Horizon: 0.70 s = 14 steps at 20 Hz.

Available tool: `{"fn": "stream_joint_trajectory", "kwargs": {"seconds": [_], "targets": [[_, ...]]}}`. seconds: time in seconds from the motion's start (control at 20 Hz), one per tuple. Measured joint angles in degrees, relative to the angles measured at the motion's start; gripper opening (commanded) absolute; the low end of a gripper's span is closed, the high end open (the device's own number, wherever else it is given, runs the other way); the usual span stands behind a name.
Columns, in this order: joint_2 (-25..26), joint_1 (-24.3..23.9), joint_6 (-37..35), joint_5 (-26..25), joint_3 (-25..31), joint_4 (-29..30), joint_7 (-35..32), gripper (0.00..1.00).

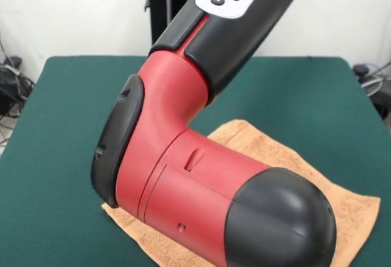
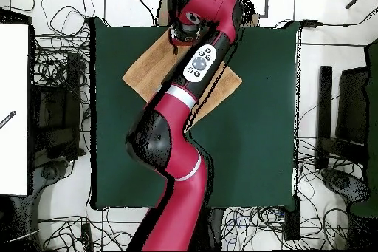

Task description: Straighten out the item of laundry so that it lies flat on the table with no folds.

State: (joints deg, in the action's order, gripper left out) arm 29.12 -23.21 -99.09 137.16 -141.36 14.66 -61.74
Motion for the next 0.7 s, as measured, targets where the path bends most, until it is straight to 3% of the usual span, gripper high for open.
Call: {"fn": "stream_joint_trajectory", "kwargs": {"seconds": [0.3,0.7], "targets": [[2.3,8.1,7.7,-7.4,12.6,11.5,0.0,1.0],[1.3,11.4,13.6,-17.4,20.6,13.2,0.0,1.0]]}}
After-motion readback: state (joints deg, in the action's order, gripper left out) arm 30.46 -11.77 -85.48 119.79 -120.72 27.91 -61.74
